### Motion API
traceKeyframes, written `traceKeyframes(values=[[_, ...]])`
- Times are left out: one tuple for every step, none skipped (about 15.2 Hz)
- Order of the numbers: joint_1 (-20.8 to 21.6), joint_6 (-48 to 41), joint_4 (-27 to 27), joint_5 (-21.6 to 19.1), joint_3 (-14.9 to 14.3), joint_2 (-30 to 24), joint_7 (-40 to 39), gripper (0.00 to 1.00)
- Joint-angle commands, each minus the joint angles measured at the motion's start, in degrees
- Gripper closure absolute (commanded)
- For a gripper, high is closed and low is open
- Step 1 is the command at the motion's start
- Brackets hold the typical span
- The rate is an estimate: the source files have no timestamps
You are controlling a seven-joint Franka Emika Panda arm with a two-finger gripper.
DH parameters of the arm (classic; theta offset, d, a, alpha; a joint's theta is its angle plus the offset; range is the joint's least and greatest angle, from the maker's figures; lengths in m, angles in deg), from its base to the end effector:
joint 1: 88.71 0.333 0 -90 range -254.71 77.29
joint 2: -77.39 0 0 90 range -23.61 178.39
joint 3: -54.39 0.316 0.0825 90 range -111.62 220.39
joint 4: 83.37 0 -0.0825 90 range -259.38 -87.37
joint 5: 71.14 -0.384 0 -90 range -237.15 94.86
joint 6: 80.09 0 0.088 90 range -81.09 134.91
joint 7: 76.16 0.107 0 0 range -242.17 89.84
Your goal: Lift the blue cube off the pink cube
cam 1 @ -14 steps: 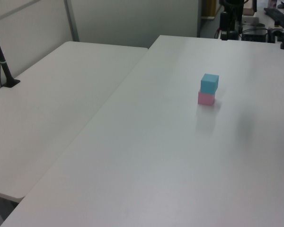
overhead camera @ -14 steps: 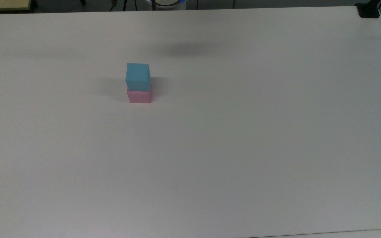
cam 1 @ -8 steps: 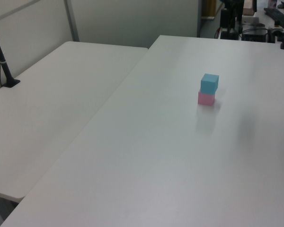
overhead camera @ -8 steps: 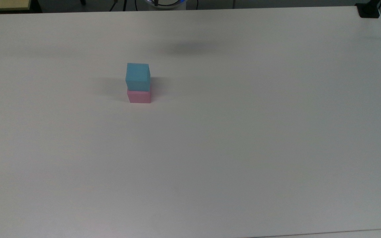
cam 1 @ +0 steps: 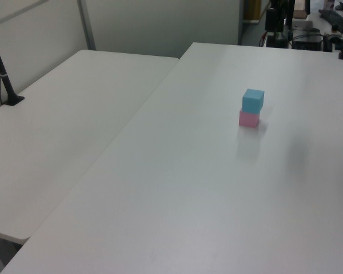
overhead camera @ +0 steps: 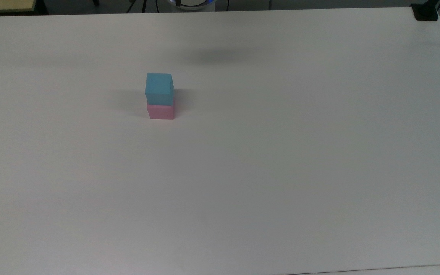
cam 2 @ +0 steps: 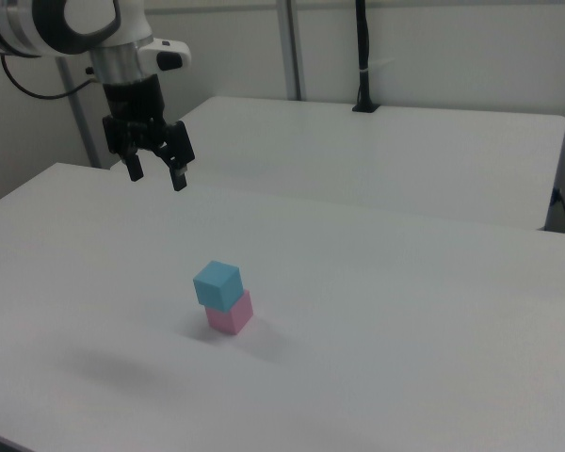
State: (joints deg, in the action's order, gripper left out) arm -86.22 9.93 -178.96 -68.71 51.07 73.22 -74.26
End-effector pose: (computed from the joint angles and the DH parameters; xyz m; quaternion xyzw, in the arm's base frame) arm 0.5305 -0.0133 0.6180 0.9995 -0.0234 -0.0121 0.0192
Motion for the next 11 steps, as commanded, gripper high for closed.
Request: traceKeyframes(values=[[0.0, 0.5, 2.7, 0.6, -0.1, 2.2, 1.0, 0.0], [-0.1, 1.3, 2.7, 0.6, -0.1, 2.2, 1.0, 0.0], [-0.2, 1.8, 2.7, 0.6, -0.1, 2.2, 0.9, 0.0], [-0.3, 1.9, 2.7, 0.6, -0.1, 2.3, 0.8, 0.0], [-0.3, 2.0, 2.7, 0.7, -0.1, 2.4, 0.6, 0.0], [-0.3, 2.8, 2.7, 0.7, -0.2, 3.0, 0.5, 0.0], [-0.2, 3.3, 2.7, 0.7, -0.2, 3.2, 0.5, 0.0], [-0.2, 4.1, 2.6, 0.6, -0.1, 3.4, 0.5, 0.0], [-0.2, 4.8, 2.6, 0.5, -0.2, 4.2, 0.5, 0.0], [-0.3, 5.5, 2.6, 0.4, -0.1, 4.4, 0.4, 0.0], [-0.4, 6.2, 2.5, 0.4, -0.3, 4.6, 0.4, 0.0]])
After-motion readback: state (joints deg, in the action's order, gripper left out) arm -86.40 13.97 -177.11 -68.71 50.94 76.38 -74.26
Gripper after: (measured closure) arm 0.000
